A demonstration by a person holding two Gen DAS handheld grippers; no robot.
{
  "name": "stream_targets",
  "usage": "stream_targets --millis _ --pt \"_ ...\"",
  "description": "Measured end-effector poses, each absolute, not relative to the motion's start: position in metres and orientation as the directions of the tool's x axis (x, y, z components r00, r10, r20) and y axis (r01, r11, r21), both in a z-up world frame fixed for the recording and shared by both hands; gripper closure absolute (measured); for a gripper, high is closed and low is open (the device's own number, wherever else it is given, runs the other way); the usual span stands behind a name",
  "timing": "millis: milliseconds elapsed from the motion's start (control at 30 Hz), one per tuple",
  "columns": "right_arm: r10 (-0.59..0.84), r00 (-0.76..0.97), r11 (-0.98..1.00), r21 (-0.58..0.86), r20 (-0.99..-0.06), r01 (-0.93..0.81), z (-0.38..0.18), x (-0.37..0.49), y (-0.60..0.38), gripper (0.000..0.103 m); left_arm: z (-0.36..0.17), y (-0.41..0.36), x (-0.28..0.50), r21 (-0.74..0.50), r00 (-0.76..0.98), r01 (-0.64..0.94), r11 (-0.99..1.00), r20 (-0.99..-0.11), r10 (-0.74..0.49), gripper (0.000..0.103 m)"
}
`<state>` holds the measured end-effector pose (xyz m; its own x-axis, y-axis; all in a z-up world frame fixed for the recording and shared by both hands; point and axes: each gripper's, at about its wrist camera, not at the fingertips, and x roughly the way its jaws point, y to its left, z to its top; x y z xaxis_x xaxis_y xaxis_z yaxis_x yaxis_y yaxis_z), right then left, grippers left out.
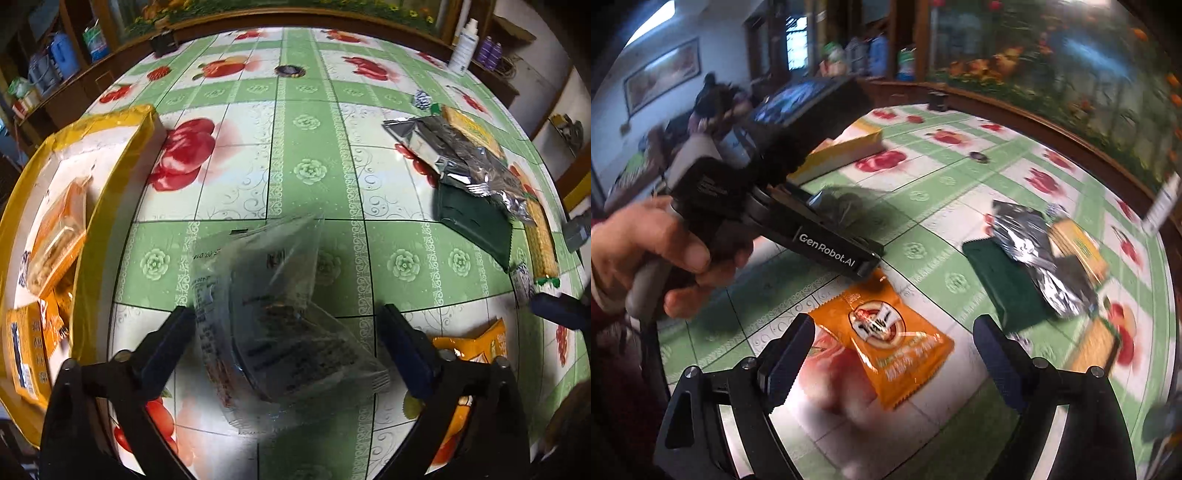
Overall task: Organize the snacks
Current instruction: 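Lift the clear bag with the left tool while the right tool lifts the orange bag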
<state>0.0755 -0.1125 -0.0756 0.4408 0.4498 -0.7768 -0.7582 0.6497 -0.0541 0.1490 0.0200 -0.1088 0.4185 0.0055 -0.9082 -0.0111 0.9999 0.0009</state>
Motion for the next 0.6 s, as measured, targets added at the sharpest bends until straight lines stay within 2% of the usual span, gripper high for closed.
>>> stream_targets --millis 33,100,133,167,267,367,600 --pt "0.450 0.415 0.625 -0.053 -0.791 -0.779 -0.080 0.078 -0.106 0.014 -0.106 0.019 0.147 0.002 0.429 0.002 1.000 -0.903 0.001 0.021" --pt "0.440 0.365 0.584 -0.047 -0.821 -0.810 -0.090 0.082 -0.097 0.015 -0.101 0.018 0.144 0.006 0.445 0.028 1.000 -0.896 -0.007 0.048" --pt "0.422 0.336 0.569 -0.042 -0.842 -0.821 -0.098 0.084 -0.093 0.018 -0.100 0.018 0.143 0.005 0.447 0.041 0.999 -0.894 -0.014 0.053" --pt "0.387 0.320 0.566 -0.051 -0.865 -0.823 -0.107 0.084 -0.091 0.026 -0.099 0.018 0.143 0.000 0.455 0.051 0.999 -0.890 -0.023 0.054" --pt "0.420 0.317 0.611 0.007 -0.850 -0.791 -0.104 0.086 -0.102 0.051 -0.097 0.017 0.134 0.007 0.480 0.059 0.998 -0.877 -0.023 0.056" --pt "0.415 0.348 0.676 0.029 -0.841 -0.736 -0.100 0.081 -0.111 0.055 -0.094 0.019 0.124 0.013 0.495 0.058 0.998 -0.869 -0.017 0.056" --pt "0.428 0.479 0.816 0.099 -0.766 -0.570 -0.067 0.067 -0.134 0.055 -0.052 0.033 0.088 0.062 0.594 0.014 0.998 -0.803 0.041 0.056"
